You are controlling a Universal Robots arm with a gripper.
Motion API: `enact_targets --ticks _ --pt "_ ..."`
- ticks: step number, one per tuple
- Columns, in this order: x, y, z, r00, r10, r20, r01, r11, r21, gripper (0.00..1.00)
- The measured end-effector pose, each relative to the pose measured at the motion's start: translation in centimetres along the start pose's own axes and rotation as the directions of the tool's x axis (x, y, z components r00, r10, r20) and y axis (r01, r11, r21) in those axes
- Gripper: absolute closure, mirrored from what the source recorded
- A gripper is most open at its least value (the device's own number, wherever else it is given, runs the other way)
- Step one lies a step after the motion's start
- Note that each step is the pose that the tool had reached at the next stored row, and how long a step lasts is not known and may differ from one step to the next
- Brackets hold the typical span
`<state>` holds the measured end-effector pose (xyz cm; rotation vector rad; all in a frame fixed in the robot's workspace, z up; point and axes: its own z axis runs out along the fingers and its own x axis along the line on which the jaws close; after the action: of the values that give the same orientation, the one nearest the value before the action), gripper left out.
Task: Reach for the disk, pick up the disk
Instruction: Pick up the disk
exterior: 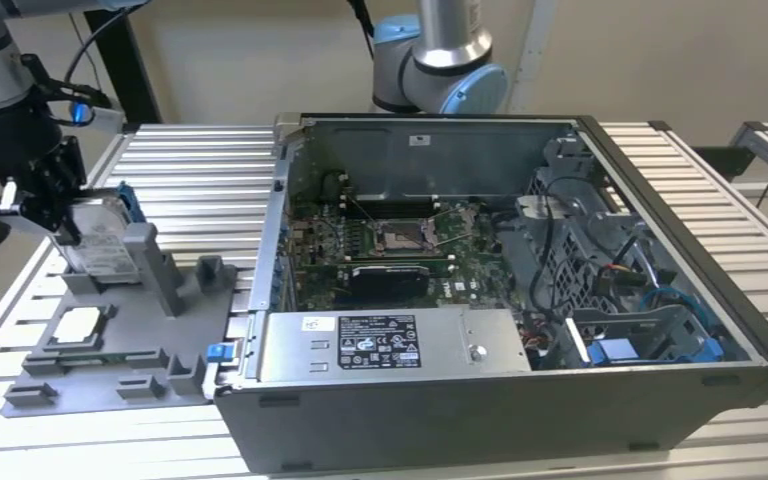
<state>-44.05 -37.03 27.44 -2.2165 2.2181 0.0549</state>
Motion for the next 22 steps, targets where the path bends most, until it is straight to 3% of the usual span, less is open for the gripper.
enact_targets --ticks 22 --pt "-0.06 0.05 -2.21 1.0000 0.000 0.0000 0.000 1.0000 0.0000 1.00"
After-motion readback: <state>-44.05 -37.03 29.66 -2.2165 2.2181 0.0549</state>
